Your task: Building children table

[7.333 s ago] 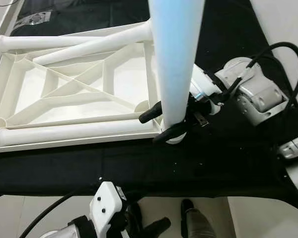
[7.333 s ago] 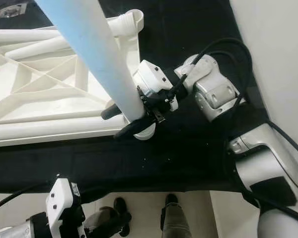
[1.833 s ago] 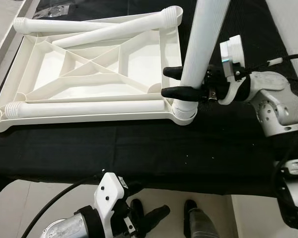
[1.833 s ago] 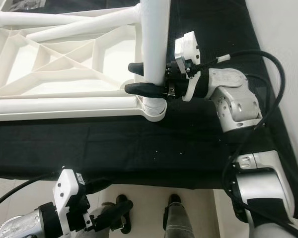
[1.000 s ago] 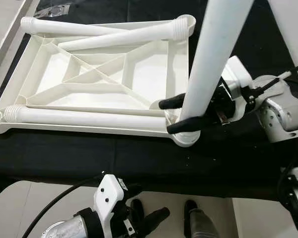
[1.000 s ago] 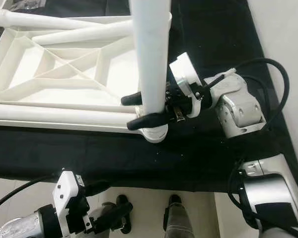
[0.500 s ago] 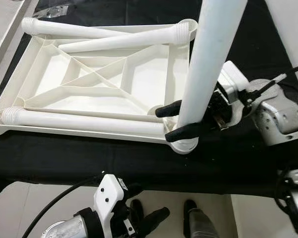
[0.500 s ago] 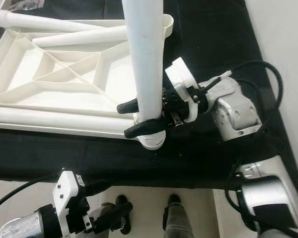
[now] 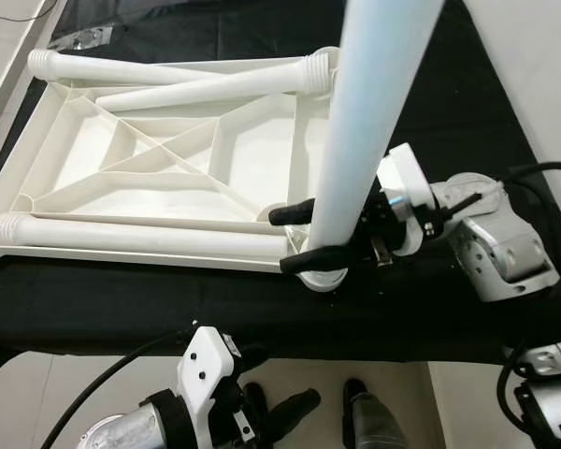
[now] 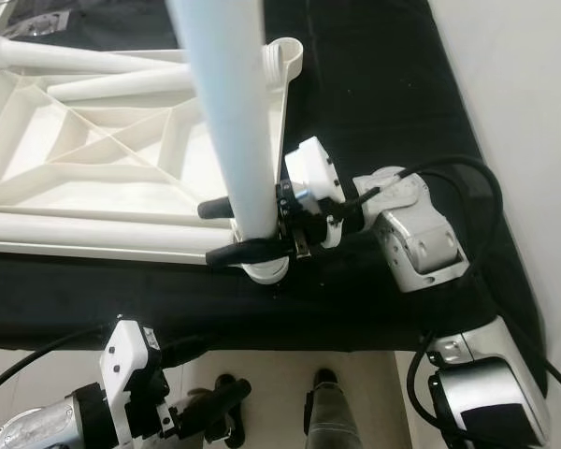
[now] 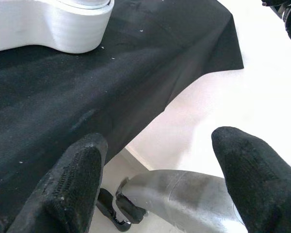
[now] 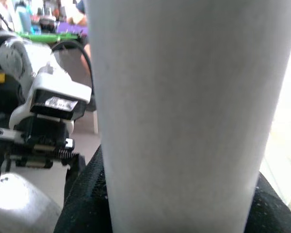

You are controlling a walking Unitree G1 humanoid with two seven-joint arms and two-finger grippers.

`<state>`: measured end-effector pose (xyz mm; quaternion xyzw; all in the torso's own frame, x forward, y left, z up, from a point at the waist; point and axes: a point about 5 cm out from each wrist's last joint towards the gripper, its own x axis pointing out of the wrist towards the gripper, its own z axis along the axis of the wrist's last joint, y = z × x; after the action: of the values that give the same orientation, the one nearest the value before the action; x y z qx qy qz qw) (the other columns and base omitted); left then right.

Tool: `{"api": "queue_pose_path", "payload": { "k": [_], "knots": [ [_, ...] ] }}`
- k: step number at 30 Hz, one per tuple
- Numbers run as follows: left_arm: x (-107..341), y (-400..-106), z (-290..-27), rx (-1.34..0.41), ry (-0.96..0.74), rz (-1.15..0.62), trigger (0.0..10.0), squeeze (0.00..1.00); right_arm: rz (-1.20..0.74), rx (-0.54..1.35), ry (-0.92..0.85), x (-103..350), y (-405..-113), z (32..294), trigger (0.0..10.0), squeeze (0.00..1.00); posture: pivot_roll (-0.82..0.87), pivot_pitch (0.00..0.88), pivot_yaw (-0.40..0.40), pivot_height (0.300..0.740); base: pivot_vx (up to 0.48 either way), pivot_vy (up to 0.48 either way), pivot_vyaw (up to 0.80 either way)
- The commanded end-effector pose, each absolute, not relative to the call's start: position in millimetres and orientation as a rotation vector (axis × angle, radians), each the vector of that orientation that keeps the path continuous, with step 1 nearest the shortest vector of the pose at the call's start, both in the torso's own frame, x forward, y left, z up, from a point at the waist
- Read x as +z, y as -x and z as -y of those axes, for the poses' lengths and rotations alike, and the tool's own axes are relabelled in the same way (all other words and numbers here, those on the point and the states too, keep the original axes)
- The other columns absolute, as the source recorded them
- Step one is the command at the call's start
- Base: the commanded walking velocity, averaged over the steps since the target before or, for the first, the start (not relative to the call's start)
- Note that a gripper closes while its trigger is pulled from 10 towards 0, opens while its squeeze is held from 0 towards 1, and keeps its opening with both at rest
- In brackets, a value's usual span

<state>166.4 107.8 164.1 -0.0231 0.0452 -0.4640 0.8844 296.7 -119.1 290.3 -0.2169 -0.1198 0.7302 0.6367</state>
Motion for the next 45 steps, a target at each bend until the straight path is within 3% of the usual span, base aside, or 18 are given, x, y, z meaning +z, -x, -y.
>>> {"api": "queue_pose_path", "payload": {
  "k": [1,31,36,39,41,45],
  "knots": [
    [159,-164,-107,-0.973,0.068,-0.129,10.0,0.0,0.083,1.623,0.522,258,-304,124,10.0,0.0,0.03,0.418,0.116,0.74,0.0,0.0,0.0],
    [159,-165,-106,-0.966,0.07,-0.123,10.0,0.0,0.035,1.281,0.412,262,-327,126,10.0,0.0,0.02,0.419,0.113,0.74,0.0,0.0,0.0],
    [158,-165,-106,-0.965,0.071,-0.123,10.0,0.0,0.015,1.066,0.368,256,-331,131,10.0,0.0,0.02,0.417,0.109,0.74,0.0,0.0,0.0],
    [157,-165,-106,-0.964,0.071,-0.124,10.0,0.0,-0.015,0.833,0.278,241,-324,133,10.0,0.0,0.01,0.408,0.099,0.74,0.0,0.0,0.0],
    [157,-165,-106,-0.964,0.071,-0.124,10.0,0.0,-0.015,0.833,0.278,241,-324,133,10.0,0.0,0.01,0.408,0.099,0.74,0.0,0.0,0.0],
    [156,-166,-107,-0.964,0.069,-0.126,10.0,0.0,0.041,0.585,0.164,215,-293,116,10.0,0.0,0.01,0.392,0.107,0.74,0.0,0.0,0.0]
  ]
}}
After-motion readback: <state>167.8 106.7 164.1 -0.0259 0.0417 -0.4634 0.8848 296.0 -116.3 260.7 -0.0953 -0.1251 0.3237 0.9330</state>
